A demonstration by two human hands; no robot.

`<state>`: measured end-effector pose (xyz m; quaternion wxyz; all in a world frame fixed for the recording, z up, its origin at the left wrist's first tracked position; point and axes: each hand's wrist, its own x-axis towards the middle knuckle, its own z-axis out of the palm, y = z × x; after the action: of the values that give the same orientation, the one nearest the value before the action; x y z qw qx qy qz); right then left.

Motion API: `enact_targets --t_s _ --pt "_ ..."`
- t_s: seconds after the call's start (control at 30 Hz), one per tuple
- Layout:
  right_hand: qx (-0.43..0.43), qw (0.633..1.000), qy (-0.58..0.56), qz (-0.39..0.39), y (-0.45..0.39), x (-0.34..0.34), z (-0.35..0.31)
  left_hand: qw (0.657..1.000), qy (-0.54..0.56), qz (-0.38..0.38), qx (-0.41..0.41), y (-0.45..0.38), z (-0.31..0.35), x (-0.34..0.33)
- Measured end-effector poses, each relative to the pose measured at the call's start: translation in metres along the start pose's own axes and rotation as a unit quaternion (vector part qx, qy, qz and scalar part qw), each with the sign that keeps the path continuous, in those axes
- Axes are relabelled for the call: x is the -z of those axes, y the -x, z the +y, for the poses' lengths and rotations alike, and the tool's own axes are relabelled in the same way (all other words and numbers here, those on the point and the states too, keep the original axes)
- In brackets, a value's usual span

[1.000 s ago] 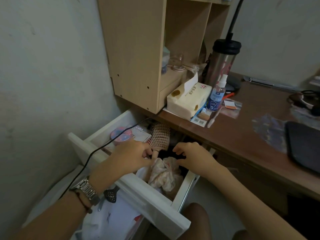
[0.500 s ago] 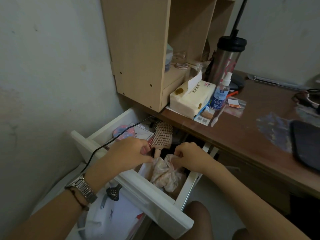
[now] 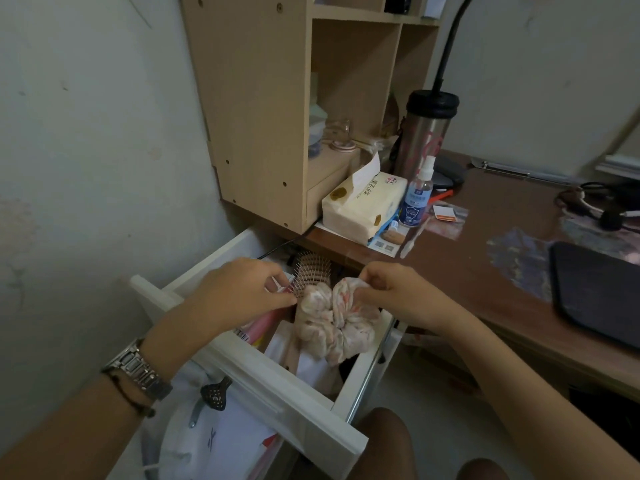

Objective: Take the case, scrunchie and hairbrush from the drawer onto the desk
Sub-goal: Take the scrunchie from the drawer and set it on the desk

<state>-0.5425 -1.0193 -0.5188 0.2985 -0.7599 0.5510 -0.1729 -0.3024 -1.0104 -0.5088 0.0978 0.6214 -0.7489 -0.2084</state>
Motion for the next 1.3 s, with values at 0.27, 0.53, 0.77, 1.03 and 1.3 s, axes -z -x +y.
enact_targets --t_s 0.27,0.53,0.77,1.03,1.3 --pt "-0.042 0.995 -0.067 0.061 0.029 0.045 0.018 0.998 -0.001 0.021 -0.059 -0.006 0.042 0.011" --pt "-0.064 0.969 -0.165 0.172 0.075 0.092 0.043 0.994 0.022 0.015 -0.109 -0.022 0.111 0.008" --pt "-0.11 0.947 -0.165 0.252 0.109 0.133 0.085 0.988 0.005 0.019 -0.152 -0.04 0.18 -0.004" --pt "-0.146 0.92 -0.24 0.274 0.117 0.162 0.125 0.985 -0.017 -0.003 -0.173 -0.06 0.234 -0.029" --pt "-0.178 0.909 -0.289 0.243 0.086 0.166 0.149 0.988 -0.058 -0.009 -0.145 -0.08 0.244 -0.034"
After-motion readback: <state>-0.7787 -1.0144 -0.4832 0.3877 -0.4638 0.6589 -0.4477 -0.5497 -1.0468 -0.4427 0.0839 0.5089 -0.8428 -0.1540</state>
